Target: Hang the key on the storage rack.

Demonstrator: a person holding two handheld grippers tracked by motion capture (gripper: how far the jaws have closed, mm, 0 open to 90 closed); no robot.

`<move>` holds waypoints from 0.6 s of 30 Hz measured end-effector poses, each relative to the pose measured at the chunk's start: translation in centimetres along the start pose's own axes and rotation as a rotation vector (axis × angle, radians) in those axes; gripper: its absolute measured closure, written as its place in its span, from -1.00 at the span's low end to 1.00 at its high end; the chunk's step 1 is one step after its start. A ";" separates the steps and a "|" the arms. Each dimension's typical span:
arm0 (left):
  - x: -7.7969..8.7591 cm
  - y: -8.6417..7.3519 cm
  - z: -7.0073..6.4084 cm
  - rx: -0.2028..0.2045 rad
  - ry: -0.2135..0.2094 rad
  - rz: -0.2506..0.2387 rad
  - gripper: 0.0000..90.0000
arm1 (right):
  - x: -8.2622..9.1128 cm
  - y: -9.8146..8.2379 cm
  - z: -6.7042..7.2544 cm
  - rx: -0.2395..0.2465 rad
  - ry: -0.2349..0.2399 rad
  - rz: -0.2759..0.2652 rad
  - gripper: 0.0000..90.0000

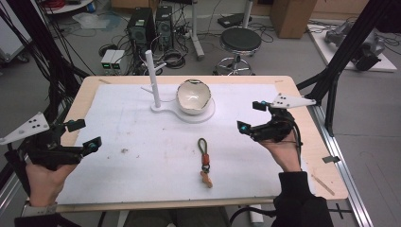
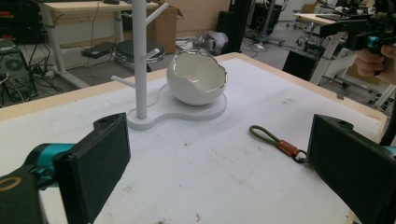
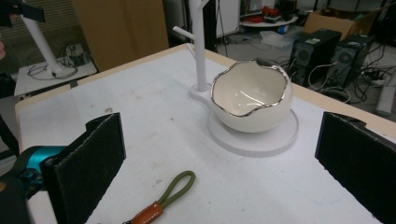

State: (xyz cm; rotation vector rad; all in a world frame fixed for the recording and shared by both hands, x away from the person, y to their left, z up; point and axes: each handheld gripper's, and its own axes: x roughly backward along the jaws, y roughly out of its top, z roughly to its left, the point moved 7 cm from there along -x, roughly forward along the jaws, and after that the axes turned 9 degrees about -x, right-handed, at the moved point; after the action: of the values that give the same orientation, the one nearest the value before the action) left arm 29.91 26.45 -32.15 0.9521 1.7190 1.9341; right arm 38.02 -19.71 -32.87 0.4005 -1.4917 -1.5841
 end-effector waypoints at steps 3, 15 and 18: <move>0.3 -0.1 0.0 0.002 0.004 -0.001 -0.85 | -1.4 -0.1 0.4 0.009 -0.003 0.022 -0.98; 0.3 -0.7 0.2 0.012 0.022 0.013 -0.85 | -7.8 -2.6 1.4 0.026 0.027 0.146 -0.98; 0.2 -0.7 0.2 0.013 0.021 0.013 -0.85 | -9.3 -4.1 1.1 -0.009 0.032 0.198 -0.98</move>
State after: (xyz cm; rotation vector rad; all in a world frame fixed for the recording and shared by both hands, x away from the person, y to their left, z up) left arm 29.81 26.81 -32.82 0.9533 1.7433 1.9495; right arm 40.70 -12.38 -39.44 0.2632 -1.4527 -1.4213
